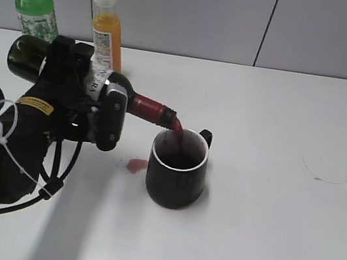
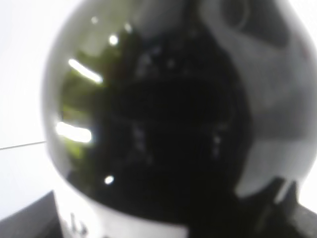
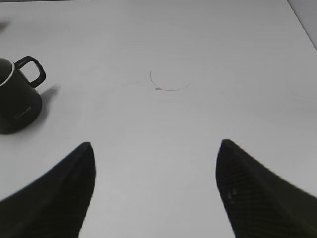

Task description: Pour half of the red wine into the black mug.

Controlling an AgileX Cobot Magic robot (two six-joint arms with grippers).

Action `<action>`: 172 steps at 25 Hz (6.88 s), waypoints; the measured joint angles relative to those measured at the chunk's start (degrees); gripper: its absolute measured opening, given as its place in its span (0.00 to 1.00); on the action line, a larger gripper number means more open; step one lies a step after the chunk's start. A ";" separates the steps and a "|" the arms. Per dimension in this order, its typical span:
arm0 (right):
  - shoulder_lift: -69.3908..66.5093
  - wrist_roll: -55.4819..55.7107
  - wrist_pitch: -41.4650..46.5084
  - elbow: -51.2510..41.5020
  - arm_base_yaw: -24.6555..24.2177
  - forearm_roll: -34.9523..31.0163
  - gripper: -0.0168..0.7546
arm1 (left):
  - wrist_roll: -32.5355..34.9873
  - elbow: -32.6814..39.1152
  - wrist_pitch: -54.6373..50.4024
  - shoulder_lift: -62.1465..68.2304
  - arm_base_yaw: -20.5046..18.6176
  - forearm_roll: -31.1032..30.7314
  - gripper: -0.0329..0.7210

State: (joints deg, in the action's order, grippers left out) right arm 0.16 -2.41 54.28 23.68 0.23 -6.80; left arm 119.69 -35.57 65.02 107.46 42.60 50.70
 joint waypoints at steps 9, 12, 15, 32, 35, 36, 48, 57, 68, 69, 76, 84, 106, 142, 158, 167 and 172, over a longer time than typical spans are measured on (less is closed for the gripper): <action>0.00 0.00 0.00 0.00 0.00 0.00 0.76 | 0.56 0.00 0.00 0.00 0.00 0.12 0.77; 0.00 0.00 0.00 0.00 0.00 0.00 0.76 | 0.98 0.00 0.05 0.00 0.06 0.16 0.77; 0.00 0.00 0.00 0.00 0.00 0.00 0.76 | 1.04 0.00 0.10 0.00 0.06 0.16 0.77; 0.00 0.00 0.00 0.00 0.00 0.00 0.76 | 2.21 0.00 0.40 0.00 0.06 0.16 0.77; 0.00 0.00 0.00 0.00 0.00 0.00 0.76 | 2.82 0.00 0.40 0.00 0.06 0.16 0.77; 0.00 0.00 0.00 0.00 0.00 0.00 0.76 | 2.88 0.00 0.40 0.00 0.06 0.16 0.77; 0.00 0.00 0.00 0.00 0.00 0.00 0.76 | -1.44 0.00 0.67 0.00 0.06 -1.16 0.77; 0.00 0.00 0.00 0.00 0.00 0.00 0.76 | -13.94 0.00 -0.50 0.00 0.96 -6.97 0.77; 0.00 0.00 0.00 0.00 0.00 0.00 0.76 | -37.66 0.00 -4.30 0.59 1.80 -7.88 0.77; 0.00 0.00 0.00 0.00 0.00 0.00 0.76 | -41.88 0.00 -4.45 0.59 1.80 -7.88 0.77; 0.00 0.00 0.00 0.00 0.00 0.00 0.76 | -68.67 0.00 -4.57 0.59 0.41 -10.29 0.77; 0.00 0.00 0.00 0.00 0.00 0.00 0.76 | -97.63 0.00 -6.18 0.59 -10.15 -34.68 0.77; 0.00 0.00 0.00 0.00 0.00 0.00 0.76 | -137.44 -28.58 -5.76 16.30 -27.52 -88.42 0.77; 0.00 0.00 0.00 0.00 0.00 0.00 0.76 | -137.84 -40.96 -10.76 29.01 -25.06 -83.90 0.77; 0.00 0.00 0.00 0.00 0.00 0.00 0.76 | -139.82 -41.58 -12.08 24.49 -25.17 -89.43 0.83; 0.00 0.00 0.00 0.00 0.00 0.00 0.76 | -142.34 -41.58 -16.15 15.34 -26.28 -92.85 0.83; 0.00 0.00 0.00 0.00 0.00 0.00 0.76 | -144.31 -41.58 -16.69 9.88 -26.45 -94.21 0.83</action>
State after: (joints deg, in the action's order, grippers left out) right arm 0.16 -2.41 54.28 23.68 0.23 -6.80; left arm -24.62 -77.16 48.33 117.33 16.15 -43.51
